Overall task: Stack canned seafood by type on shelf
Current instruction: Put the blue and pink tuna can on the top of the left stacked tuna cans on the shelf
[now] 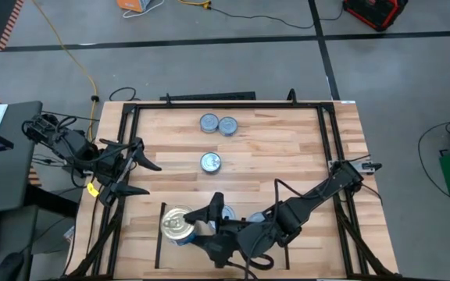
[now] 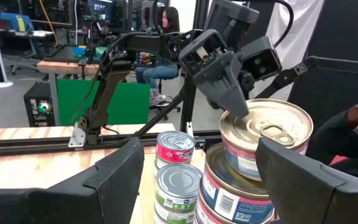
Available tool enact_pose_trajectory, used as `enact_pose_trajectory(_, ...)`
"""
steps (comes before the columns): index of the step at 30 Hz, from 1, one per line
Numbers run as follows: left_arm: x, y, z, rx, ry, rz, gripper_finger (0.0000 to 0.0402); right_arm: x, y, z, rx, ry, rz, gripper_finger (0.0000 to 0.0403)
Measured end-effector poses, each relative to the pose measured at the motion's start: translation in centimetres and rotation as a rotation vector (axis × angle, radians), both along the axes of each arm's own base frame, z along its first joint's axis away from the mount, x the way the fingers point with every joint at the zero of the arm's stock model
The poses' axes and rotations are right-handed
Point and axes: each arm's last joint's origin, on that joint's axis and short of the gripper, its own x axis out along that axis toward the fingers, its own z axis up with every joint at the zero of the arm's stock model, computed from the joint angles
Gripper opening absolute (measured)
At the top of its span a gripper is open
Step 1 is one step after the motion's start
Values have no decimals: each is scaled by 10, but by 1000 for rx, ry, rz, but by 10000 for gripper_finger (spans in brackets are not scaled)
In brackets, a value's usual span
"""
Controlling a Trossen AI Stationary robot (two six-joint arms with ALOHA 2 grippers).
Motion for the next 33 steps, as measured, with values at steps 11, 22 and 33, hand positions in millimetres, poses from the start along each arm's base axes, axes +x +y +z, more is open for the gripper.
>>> enact_pose_trajectory(11,0,0,-1,-1,6,-1,295,0,-4,-3,-50,25,-73,324)
enact_pose_trajectory(22,0,-1,-2,-1,19,-16,295,-7,7,2,-64,9,-26,324)
enact_pose_trajectory(33,22,-26,13,121,72,-117,295,5,-13,4,-65,5,-84,324)
